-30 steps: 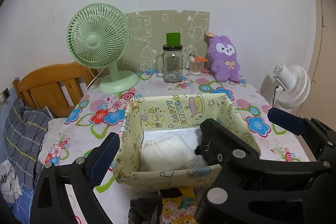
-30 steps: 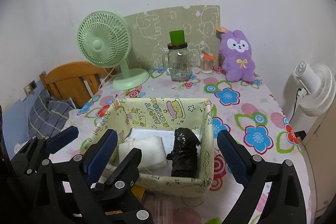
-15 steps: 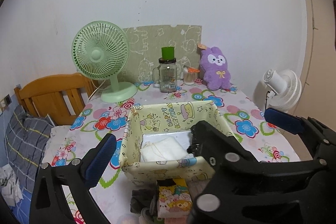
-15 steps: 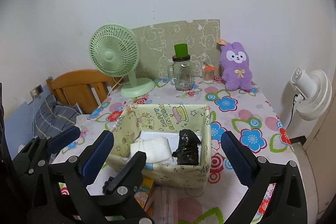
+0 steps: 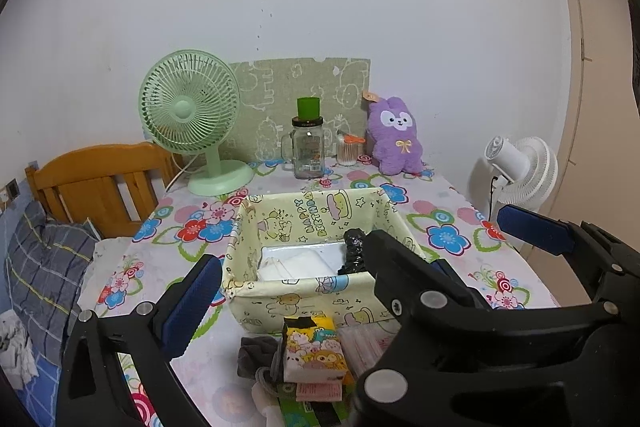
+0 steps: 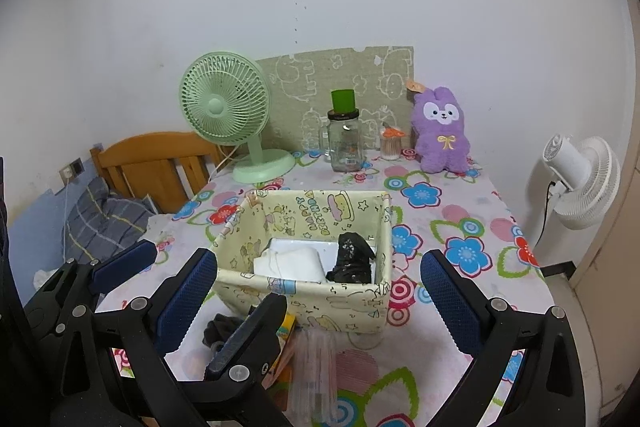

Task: Organize soft objects
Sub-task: 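Withdraw both open tools from the box back toward the remaining items, then grasp the cartoon snack pack with left tool while right tool reaches toward clear tubes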

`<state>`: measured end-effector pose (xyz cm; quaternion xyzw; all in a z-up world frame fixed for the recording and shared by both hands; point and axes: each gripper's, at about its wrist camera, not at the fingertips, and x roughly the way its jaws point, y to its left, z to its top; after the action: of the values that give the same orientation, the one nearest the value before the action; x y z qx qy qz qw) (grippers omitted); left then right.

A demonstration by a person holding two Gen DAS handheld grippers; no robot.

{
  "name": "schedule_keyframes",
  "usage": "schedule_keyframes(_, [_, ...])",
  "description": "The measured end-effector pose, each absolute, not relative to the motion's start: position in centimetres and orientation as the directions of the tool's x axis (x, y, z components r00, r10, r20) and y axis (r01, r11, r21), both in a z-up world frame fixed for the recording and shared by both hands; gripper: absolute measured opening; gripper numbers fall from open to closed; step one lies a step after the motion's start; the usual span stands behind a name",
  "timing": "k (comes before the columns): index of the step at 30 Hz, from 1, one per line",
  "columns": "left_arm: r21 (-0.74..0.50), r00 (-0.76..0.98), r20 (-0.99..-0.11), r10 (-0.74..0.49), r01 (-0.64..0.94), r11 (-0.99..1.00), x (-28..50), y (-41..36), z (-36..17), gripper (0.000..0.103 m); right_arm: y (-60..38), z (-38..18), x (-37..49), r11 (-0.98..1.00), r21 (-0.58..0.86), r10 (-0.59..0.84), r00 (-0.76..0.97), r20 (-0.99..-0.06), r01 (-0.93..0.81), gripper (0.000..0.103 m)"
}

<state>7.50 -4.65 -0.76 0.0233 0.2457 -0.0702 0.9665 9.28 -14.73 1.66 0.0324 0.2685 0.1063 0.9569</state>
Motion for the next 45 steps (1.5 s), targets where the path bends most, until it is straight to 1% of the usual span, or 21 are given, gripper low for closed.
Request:
schedule_keyframes(12, [0.014,0.875,-0.472,-0.109,0.132,0.991,5.0,-4.7,-1.6,0.103,-14.9,1.1,6.5,0.978,0.113,0.207,0.839,-0.503,-0.174,0.103])
schedule_keyframes(22, [-0.006,0.858,-0.503,-0.105,0.118,0.993,3.8,-4.9,-3.5,0.103,-15.0,-0.7,5.3,0.981,0.108,0.192,0.826,-0.530,-0.159,0.103])
schedule_keyframes(26, [-0.018,0.852,-0.512,-0.112,0.119,0.993,3.5,-4.9,-4.3,0.102,-15.2,-1.5,4.5,0.982,0.122,0.190,0.837,-0.513,-0.148,0.103])
schedule_keyframes(45, [-0.031,0.796,-0.596,-0.103,0.105,0.994,4.1,-4.5,-8.6,0.099,-14.8,-6.1,5.5,0.976,0.141,0.217,0.775,-0.594,-0.166,0.103])
